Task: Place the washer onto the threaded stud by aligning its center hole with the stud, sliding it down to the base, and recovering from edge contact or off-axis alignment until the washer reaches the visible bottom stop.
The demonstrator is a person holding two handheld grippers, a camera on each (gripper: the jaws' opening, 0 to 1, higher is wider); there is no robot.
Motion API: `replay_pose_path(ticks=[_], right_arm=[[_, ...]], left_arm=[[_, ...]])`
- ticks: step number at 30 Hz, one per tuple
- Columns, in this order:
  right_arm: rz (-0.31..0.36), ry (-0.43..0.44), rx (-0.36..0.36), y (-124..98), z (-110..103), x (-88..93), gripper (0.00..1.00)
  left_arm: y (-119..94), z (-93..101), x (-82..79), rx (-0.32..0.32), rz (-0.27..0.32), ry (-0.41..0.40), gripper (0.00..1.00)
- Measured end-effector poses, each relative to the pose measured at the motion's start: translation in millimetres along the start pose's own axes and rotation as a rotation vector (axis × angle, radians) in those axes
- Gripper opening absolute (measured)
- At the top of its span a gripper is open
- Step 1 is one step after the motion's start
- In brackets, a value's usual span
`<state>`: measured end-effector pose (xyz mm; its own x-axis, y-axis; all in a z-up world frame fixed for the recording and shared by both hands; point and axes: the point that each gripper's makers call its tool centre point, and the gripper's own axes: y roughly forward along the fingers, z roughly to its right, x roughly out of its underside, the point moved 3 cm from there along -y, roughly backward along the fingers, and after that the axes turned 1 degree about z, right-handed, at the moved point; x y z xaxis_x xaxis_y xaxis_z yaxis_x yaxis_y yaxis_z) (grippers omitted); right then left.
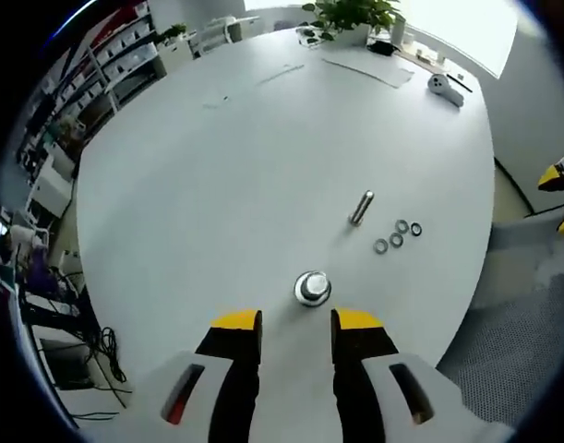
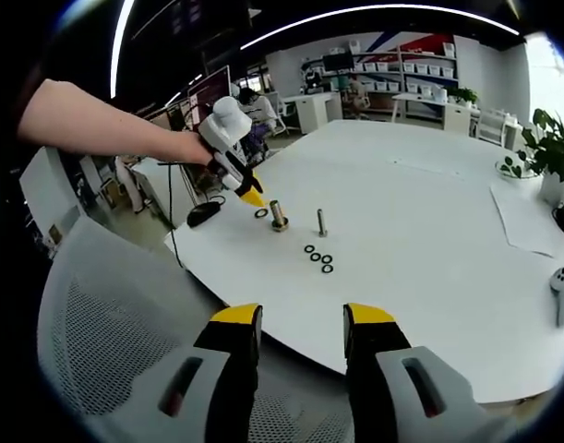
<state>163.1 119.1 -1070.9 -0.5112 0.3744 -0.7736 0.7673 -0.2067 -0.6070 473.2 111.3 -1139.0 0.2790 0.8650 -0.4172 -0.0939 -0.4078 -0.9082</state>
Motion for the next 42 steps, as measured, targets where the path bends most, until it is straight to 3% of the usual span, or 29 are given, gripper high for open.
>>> replay_pose_path(ticks=[5,9,17,23,26,31,35,37,39,42], right_arm=[[-0.009,-0.014,-0.011,1,-2,1.0,0.38],[0.001,-0.005,-0.004,0,-1,0.5,0.38],[0.001,-0.005,-0.006,1,-1,0.5,0.37],[0.014,0.009,0.001,1,0,-1.1,0.37],[0.007,0.005,-0.003,1,0,-0.2,0.37],[0.011,0.008,0.002,2,2,0.2,0.37],[0.011,0.010,0.008,1,3,-0.1,0.37],[0.007,0.005,0.007,1,2,0.5,0.37],[0.014,0.009,0.009,0,2,0.1,0.37],[0.027,0.020,0.018,-3,3,-1.9,0.37]], left_arm=[[-5,2.9,8.5,-0.004,-0.002,0.000,0.29],[-6,1.7,27.9,-0.002,-0.030,-0.011,0.29],[-16,4.4,38.8,-0.006,-0.065,-0.024,0.29],[-10,-5.7,48.5,-0.007,-0.090,-0.016,0.30],[-9,-0.2,49.2,-0.002,-0.096,-0.033,0.30],[1,-3.8,61.2,0.003,-0.140,0.017,0.30],[8,-8.5,70.0,0.016,-0.142,-0.019,0.30],[14,-7.8,75.3,0.013,-0.161,0.022,0.30],[13,5.0,77.3,0.018,-0.167,0.035,0.30],[16,0.8,83.3,0.025,-0.191,0.035,0.31]])
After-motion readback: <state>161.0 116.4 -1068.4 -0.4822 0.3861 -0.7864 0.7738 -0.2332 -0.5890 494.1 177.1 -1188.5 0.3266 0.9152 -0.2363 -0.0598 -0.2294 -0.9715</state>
